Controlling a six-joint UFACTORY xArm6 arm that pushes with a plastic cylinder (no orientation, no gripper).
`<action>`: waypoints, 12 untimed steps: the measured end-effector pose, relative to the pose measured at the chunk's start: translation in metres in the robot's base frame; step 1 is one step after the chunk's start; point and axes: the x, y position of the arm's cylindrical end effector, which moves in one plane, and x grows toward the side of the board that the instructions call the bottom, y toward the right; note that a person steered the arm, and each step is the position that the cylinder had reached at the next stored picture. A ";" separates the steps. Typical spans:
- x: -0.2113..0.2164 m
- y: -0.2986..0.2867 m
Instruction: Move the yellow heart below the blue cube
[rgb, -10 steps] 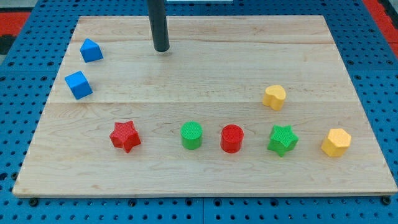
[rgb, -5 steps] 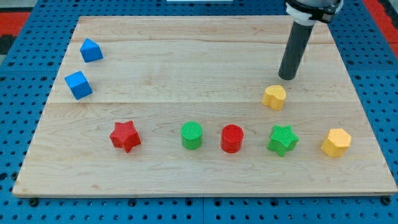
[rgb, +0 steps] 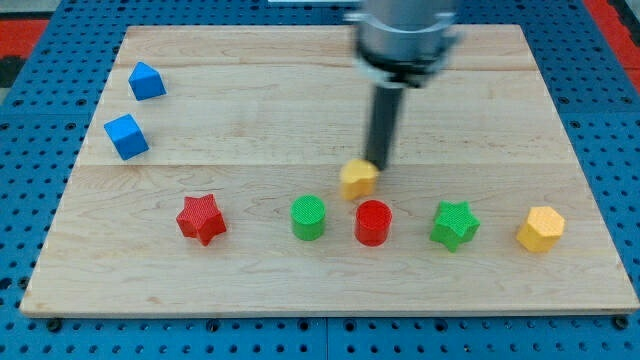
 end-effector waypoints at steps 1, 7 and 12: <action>-0.001 0.024; 0.001 -0.128; 0.004 -0.155</action>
